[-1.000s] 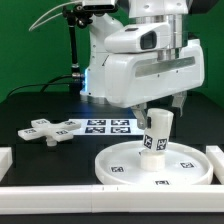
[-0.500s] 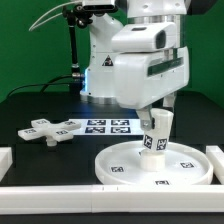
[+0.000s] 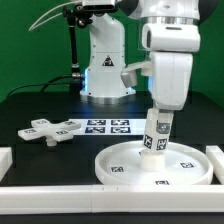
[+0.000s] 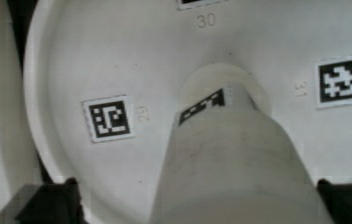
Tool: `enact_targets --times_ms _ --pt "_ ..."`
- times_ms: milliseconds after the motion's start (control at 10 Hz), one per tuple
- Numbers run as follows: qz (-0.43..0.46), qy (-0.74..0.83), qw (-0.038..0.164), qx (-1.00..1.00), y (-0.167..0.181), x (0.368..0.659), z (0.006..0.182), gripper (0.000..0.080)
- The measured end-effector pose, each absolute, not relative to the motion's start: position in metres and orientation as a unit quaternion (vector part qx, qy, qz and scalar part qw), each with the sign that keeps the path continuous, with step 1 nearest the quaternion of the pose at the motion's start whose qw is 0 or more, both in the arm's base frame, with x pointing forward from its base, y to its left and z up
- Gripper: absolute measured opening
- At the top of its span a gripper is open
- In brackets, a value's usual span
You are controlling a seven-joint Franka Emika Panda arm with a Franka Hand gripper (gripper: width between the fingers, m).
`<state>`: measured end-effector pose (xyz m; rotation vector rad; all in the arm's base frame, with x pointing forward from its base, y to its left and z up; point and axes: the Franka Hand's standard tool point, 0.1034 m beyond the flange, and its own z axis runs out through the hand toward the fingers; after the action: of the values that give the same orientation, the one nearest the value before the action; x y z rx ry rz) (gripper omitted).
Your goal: Assemble round table
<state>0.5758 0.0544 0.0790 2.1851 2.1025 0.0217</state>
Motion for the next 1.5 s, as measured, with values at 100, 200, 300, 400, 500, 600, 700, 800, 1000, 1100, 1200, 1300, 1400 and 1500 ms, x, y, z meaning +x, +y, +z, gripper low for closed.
enact_targets --times_ms 100,200,300,400,500,600,700,800,1000,1100,1200,1300,1400,1500 --pt "0.002 0.715 0.058 0.697 0.0543 0.5749 0.0768 0.0649" --pt "-0.003 0.736 0.06 0.674 0.0541 0.5743 0.0754 0.0649" --pt "-0.007 0.753 0.062 0.655 0.0536 0.5742 0.0749 0.0649" --pt "-0.008 0.758 0.063 0.649 0.0539 0.5741 0.0749 0.0622" --pt "-0.008 0.759 0.063 0.648 0.0538 0.574 0.0748 0.0622" --pt "-0.009 0.758 0.063 0.649 0.0534 0.5736 0.0743 0.0446" --pt "-0.01 0.758 0.062 0.649 0.0529 0.5732 0.0737 0.0446" --pt "-0.01 0.758 0.062 0.649 0.0527 0.5732 0.0736 0.0407" --pt "-0.009 0.755 0.061 0.653 0.0525 0.5731 0.0733 0.0407" --pt "-0.009 0.749 0.062 0.659 0.0524 0.573 0.0732 0.0407" --pt "-0.009 0.749 0.061 0.66 0.0522 0.573 0.0731 0.0407" --pt "-0.011 0.722 0.057 0.689 0.0524 0.5713 0.0727 0.0407" --pt "-0.023 0.671 0.051 0.74 0.0515 0.568 0.0725 0.0409" --pt "-0.032 0.637 0.048 0.768 0.0505 0.5657 0.0718 0.0409"
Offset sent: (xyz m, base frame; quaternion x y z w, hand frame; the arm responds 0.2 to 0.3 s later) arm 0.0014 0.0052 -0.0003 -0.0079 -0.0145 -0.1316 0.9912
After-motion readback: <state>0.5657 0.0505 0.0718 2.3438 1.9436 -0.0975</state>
